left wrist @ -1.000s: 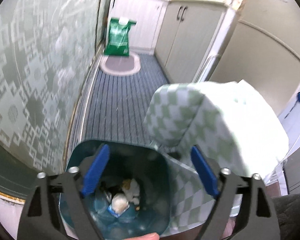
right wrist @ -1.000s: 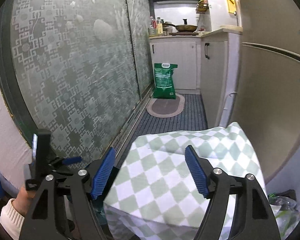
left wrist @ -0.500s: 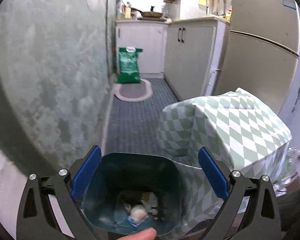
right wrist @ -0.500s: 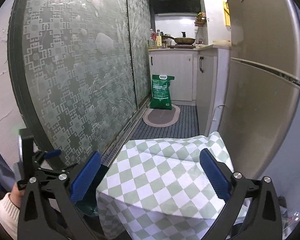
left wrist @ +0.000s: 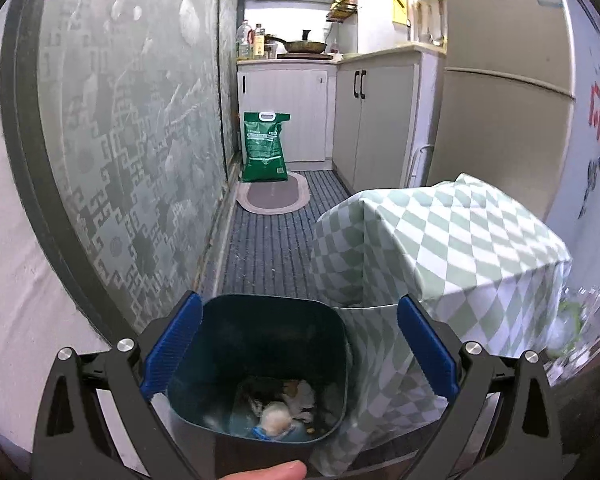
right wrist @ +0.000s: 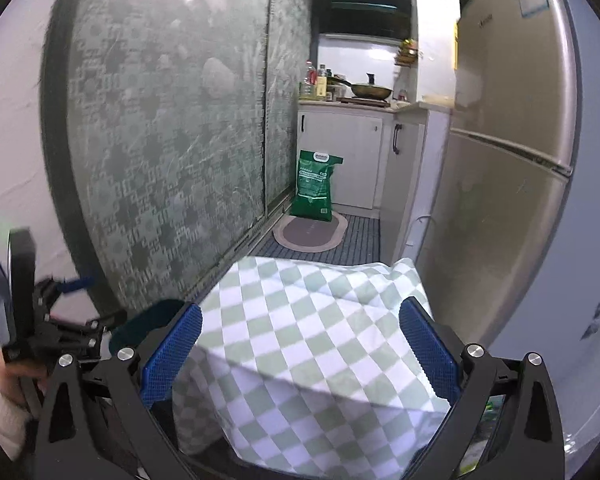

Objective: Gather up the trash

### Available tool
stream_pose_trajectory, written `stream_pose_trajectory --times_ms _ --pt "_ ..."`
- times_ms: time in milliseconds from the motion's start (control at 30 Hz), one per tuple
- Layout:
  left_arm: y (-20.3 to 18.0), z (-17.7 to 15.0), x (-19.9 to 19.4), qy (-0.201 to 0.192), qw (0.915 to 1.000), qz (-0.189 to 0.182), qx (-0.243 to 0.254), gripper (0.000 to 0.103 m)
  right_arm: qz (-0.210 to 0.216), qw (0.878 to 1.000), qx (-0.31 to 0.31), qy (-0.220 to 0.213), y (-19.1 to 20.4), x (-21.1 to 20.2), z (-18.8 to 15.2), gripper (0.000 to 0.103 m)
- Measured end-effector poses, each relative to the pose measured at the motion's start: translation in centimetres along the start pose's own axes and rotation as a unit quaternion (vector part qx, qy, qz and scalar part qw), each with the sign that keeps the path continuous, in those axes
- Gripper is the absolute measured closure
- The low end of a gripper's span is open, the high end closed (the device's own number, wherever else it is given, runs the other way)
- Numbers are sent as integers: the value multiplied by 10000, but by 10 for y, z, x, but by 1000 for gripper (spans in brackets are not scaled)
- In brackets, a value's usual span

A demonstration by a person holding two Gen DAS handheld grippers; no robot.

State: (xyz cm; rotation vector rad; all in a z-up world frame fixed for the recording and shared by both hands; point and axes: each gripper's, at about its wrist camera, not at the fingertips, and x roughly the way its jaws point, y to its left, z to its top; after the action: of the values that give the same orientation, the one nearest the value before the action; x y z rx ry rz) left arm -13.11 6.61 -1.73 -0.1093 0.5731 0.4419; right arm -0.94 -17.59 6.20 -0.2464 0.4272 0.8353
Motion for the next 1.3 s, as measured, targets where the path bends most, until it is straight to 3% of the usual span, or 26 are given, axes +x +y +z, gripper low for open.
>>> stream_pose_trajectory --times_ms 267,567,1300 --pt "7 1 -9 -68 9998 46 -179 3 133 9996 227 -115 -1 -20 -5 3" --pt "9 2 -12 -143 9998 -39 -122 3 190 9993 275 150 4 -2 -10 3" --pt "11 2 -12 -125 9997 -97 -187 3 201 9994 249 105 8 -2 -8 3"
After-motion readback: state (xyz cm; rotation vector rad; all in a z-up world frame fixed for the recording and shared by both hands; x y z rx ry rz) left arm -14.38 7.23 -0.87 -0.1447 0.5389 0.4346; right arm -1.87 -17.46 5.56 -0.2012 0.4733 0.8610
